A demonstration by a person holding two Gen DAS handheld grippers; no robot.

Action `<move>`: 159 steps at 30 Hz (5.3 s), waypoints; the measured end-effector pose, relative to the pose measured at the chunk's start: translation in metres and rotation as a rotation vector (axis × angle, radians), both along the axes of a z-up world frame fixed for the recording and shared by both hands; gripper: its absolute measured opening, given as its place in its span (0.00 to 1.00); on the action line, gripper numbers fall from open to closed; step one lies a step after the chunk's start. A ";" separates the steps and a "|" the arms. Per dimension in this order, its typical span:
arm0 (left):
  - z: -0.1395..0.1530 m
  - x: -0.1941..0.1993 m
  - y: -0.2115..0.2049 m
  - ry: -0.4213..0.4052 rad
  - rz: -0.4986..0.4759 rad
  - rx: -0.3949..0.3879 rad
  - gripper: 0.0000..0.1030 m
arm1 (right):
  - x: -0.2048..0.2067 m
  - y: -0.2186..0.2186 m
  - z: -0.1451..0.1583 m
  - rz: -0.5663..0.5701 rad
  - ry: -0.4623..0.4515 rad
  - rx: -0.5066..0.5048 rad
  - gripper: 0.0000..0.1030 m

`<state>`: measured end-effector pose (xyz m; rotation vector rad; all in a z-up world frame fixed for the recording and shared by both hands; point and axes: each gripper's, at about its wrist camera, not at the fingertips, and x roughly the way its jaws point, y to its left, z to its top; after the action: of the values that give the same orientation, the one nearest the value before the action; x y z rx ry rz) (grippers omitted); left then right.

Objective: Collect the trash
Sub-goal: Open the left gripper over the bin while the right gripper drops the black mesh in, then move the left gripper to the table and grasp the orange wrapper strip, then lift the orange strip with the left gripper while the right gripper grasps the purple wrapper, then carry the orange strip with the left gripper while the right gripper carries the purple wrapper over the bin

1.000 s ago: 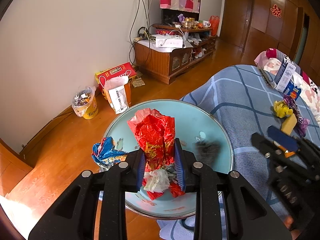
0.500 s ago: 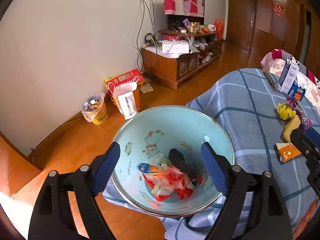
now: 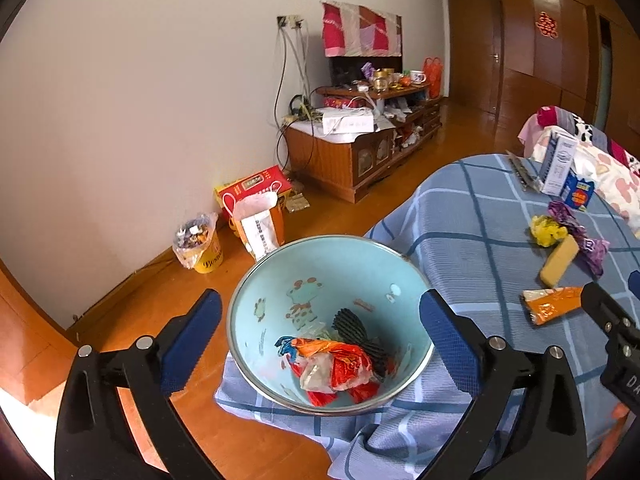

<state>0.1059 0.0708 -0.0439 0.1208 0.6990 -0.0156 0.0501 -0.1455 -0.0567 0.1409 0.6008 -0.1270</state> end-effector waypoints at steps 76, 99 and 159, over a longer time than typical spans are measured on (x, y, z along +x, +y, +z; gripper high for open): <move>-0.013 0.019 -0.167 0.060 -0.550 -0.134 0.13 | 0.078 -0.191 -0.049 -0.027 0.164 0.049 0.67; -0.016 0.000 -0.142 0.077 -0.395 -0.074 0.13 | -0.008 -0.154 -0.030 -0.182 0.105 0.115 0.21; 0.013 -0.035 -0.004 -0.029 -0.132 -0.073 0.13 | -0.011 0.038 0.018 0.151 0.040 0.021 0.22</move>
<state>0.0708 0.0667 -0.0313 0.0968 0.6601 -0.1653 0.0391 -0.1071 -0.0386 0.1134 0.6510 0.0234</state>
